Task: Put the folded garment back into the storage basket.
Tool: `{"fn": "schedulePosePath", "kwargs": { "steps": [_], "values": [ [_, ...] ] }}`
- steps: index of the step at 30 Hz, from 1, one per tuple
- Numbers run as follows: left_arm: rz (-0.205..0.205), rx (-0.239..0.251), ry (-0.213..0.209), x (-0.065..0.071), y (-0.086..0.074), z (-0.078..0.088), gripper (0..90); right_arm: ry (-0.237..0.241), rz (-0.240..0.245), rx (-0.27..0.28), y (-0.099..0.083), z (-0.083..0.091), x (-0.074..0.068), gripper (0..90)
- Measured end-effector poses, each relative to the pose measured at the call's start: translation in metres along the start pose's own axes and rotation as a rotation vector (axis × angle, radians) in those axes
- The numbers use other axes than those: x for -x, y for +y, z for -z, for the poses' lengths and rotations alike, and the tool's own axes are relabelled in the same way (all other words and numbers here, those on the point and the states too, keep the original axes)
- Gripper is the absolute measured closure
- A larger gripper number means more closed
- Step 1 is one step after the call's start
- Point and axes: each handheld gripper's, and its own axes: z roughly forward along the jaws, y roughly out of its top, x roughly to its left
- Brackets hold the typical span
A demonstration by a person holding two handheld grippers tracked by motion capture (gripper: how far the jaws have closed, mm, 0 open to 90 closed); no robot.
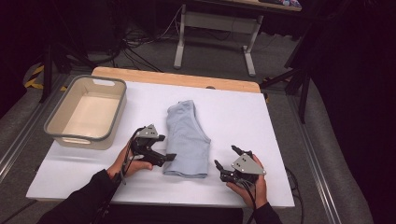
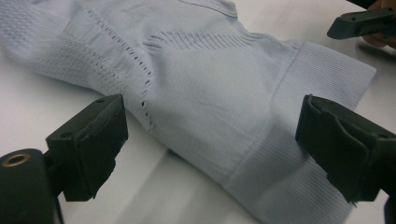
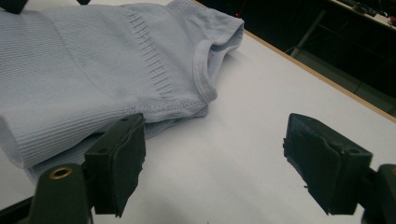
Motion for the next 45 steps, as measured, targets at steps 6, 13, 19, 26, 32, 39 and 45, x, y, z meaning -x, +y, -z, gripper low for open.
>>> {"fn": "schedulePosePath", "kwargs": {
  "steps": [6,13,19,26,32,39,45],
  "values": [
    [0.057,-0.038,0.009,-0.005,0.006,-0.017,8.3,-0.017,-0.007,0.001,0.005,-0.005,0.001,21.0],
    [0.070,-0.100,0.014,-0.003,0.008,-0.034,5.8,-0.051,-0.042,-0.014,0.019,-0.024,0.003,21.1],
    [0.075,-0.111,0.016,-0.002,0.008,-0.035,8.8,-0.045,-0.040,-0.043,0.033,-0.050,0.002,20.4],
    [0.061,-0.131,0.031,-0.001,0.009,-0.038,13.1,-0.035,-0.055,-0.050,0.049,-0.073,0.002,18.9],
    [0.040,-0.143,0.046,0.001,0.010,-0.040,14.2,-0.008,-0.140,-0.122,0.055,-0.096,0.005,18.9],
    [0.021,-0.138,0.056,0.004,0.010,-0.040,17.9,0.003,-0.180,-0.216,0.054,-0.124,0.000,14.8],
    [-0.011,-0.136,0.071,0.008,0.012,-0.041,23.1,0.000,-0.221,-0.260,0.050,-0.134,0.001,8.8]
  ]
}}
